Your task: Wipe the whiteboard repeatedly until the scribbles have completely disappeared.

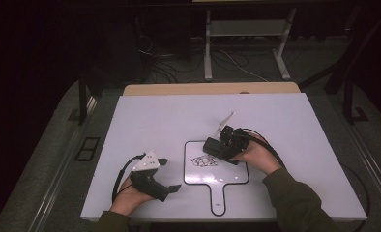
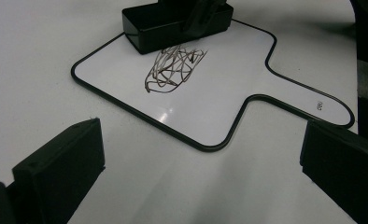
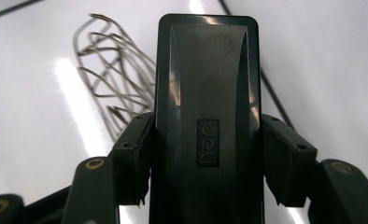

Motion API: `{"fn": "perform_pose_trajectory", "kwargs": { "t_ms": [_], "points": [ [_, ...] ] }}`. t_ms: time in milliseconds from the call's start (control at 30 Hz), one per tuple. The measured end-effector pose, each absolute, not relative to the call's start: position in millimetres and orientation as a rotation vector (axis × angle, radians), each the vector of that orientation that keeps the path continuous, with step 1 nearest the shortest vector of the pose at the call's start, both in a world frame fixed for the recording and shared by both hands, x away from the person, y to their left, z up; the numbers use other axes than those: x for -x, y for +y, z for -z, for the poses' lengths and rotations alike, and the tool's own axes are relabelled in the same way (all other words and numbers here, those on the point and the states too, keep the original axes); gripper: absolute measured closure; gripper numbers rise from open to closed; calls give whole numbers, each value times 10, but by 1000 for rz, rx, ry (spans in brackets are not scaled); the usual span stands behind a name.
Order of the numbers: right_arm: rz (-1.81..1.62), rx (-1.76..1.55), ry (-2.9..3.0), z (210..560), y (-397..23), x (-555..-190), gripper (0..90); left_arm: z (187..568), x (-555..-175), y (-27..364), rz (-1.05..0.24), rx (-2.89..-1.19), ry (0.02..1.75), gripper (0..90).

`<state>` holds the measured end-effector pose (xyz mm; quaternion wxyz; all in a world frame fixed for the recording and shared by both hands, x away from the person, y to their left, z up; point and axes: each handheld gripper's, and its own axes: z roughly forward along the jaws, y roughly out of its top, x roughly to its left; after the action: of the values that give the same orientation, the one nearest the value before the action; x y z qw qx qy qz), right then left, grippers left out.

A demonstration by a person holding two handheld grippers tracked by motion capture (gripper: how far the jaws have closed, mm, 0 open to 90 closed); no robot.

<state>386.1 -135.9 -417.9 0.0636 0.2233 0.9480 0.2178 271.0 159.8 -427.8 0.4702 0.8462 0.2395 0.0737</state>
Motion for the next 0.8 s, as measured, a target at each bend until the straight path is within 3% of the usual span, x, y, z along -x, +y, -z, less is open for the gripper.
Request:
{"fn": "perform_pose_trajectory", "kwargs": {
  "t_ms": [533, 800],
  "points": [
    [-662, -505, 2921, 4169, -1076, -3593, 388, 4275, -2708, 1597, -181, -2078, 581, 0],
    [-660, -540, 2909, 4170, -1103, -3644, 388, 4274, -2703, 1598, -178, -2074, 586, 0]
  ]
}}
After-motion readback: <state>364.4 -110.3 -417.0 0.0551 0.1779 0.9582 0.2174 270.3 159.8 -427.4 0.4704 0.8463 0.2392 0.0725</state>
